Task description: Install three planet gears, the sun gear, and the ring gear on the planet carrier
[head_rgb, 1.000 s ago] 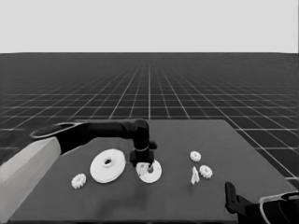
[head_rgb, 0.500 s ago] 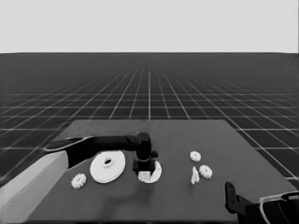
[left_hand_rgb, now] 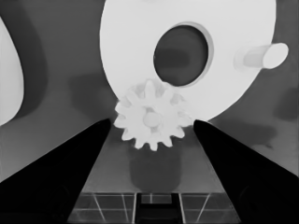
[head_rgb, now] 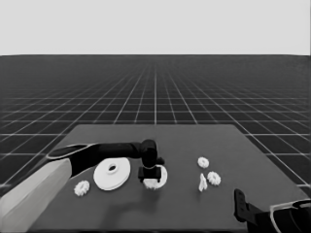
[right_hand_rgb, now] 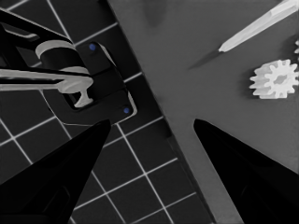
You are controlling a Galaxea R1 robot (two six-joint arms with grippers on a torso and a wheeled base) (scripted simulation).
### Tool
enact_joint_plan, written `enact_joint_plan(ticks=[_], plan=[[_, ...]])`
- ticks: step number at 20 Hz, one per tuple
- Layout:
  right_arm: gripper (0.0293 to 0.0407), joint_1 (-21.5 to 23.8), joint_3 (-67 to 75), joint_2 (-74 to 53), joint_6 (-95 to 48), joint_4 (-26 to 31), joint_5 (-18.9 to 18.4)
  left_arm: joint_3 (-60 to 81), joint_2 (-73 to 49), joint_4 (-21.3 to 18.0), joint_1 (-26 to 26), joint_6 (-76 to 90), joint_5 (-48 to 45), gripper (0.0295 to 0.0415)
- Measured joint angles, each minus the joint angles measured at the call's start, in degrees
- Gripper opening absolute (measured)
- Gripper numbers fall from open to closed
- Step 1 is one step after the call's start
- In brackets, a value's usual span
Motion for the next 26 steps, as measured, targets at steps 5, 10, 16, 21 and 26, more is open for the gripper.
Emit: enact_joint_plan(ticks=[5,10,16,21,26], plan=[[0.0385,0.00,0.00,0.00,0.00,0.00,0.00,-0.01,0.00,0.01,0.01,0.00,0.00,0.0385],[0.0385,0.00,0.00,0.00,0.00,0.00,0.00,5.29,-1.03,-8.40,-8.56,-3.83,1.79,0.0385],[0.0385,0.00,0.00,0.00,0.00,0.00,0.00,5.55,-1.06,-9.65,-9.73,-4.05,1.79,0.0385],[0.0385,0.00,0.00,0.00,0.00,0.00,0.00,24.18,-49.98,-10.80,-9.41,25.92,-4.21,0.0385],[0.0385,0.00,0.00,0.00,0.00,0.00,0.00,20.32,-51.50,-11.49,-9.39,31.16,-5.10,0.0385]])
